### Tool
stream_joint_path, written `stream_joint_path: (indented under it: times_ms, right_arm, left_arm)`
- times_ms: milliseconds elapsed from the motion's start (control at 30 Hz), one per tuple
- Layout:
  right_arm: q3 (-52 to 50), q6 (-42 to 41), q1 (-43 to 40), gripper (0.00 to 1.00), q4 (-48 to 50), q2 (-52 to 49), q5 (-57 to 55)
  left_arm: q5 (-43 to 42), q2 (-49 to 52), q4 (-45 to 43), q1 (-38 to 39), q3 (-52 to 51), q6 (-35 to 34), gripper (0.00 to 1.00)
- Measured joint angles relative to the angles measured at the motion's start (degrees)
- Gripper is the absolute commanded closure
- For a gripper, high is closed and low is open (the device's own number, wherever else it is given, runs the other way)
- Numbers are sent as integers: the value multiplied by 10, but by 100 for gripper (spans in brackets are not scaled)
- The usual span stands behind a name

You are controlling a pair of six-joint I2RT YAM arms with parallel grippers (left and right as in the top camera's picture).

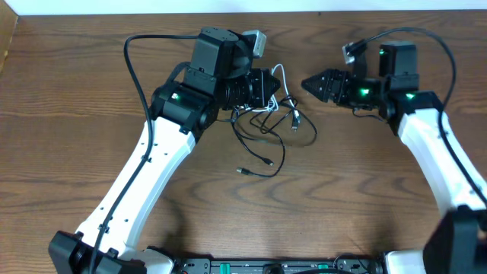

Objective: Untangle cables

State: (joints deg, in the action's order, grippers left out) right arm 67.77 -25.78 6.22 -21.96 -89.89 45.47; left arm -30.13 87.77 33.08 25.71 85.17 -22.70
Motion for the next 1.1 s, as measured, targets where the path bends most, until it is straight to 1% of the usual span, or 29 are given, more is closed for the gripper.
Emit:
stream_joint_path:
  times_ms: [133, 300, 433, 500, 533, 567, 633, 733, 833, 967, 1100]
  right_arm:
    - [0, -35, 27, 16, 1, -2, -1]
    - [0, -96, 74, 16, 15, -42, -22]
    - [0, -137, 103, 18, 43, -81, -32]
    - [0, -151, 113, 21, 48, -92, -35]
    - [0, -157, 115, 32, 49, -97, -35]
    - [0, -162, 120, 53, 49, -101, -36]
    - [0, -170, 124, 65, 43, -106, -37]
    - [0, -179, 129, 73, 27, -115, -40]
    - [0, -182, 132, 78, 9, -129, -42]
    - [0, -183, 132, 89, -6, -155, -43]
    - [0, -183, 132, 92, -5, -166, -42]
  left_arm:
    - [0, 0, 0, 0, 0, 0, 93]
    - [0, 0, 0, 0, 0, 0, 93]
    - [0, 0, 5, 0, 0, 0, 93]
    - [0, 0, 6, 0, 0, 0, 93]
    - [0, 0, 6, 0, 0, 0, 93]
    - [0, 0, 6, 0, 0, 0, 93]
    - [0, 0, 2, 0, 0, 0, 93]
    - [0, 0, -17, -1, 0, 0, 93]
    - [0, 0, -56, -7, 0, -3, 93]
    - [-6, 0, -104, -30, 0, -28, 93]
    - [-35, 2, -136, -58, -2, -58, 93]
